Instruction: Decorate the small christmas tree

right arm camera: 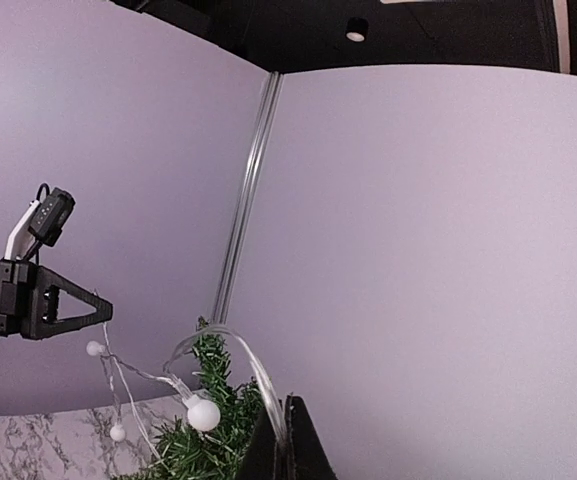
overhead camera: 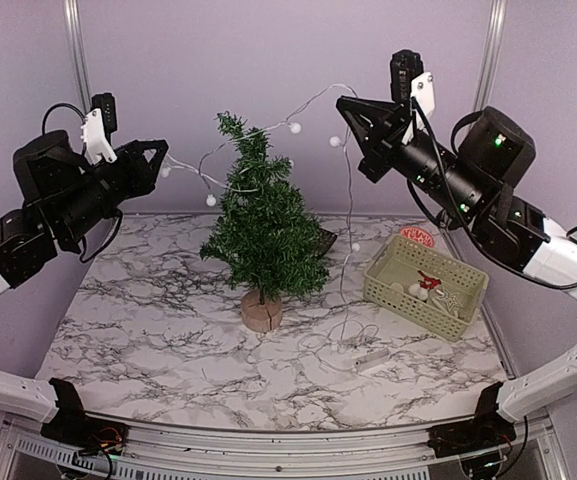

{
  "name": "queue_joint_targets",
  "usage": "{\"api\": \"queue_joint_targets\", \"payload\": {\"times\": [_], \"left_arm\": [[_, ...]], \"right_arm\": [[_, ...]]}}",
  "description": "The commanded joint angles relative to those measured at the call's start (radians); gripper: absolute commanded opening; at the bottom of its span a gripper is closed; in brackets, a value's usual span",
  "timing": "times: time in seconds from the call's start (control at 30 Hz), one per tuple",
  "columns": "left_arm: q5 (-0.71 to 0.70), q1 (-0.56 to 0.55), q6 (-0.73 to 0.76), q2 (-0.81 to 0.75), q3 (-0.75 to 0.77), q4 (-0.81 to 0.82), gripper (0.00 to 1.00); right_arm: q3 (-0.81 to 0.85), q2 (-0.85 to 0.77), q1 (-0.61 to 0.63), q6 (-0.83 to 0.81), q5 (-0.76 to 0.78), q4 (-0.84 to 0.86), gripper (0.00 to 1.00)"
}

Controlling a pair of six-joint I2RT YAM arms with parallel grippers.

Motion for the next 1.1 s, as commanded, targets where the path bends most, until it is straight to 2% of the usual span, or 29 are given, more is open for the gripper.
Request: {"api": "queue_joint_targets", "payload": {"times": [0.0, 0.3, 0.43, 0.73, 1.07], "left_arm": [[0.023, 0.033, -0.088, 0.04, 0.055, 0.065, 0.0], [0.006, 0.137, -0.316, 0.07, 0.079, 0.025, 0.0], [-0.036, 0.178, -0.377, 0.035, 0.025, 0.099, 0.0], [-0.045, 0.258, -0.5, 0.095, 0.046, 0.171, 0.0], [-0.077, 0.274, -0.59, 0.178, 0.1, 0.187, 0.0]], "right_arm": [[0.13, 0.078, -0.03, -0.066, 0.019, -0.029, 0.0], [0.355, 0.227, -0.056, -0.144, 0.0, -0.021, 0.0], [0.421, 0.27, -0.102, -0.129, -0.022, -0.015, 0.0], [0.513, 0.377, -0.219, -0.065, -0.06, -0.008, 0.0], [0.569, 0.469, -0.263, -0.047, -0.003, -0.034, 0.0]]}}
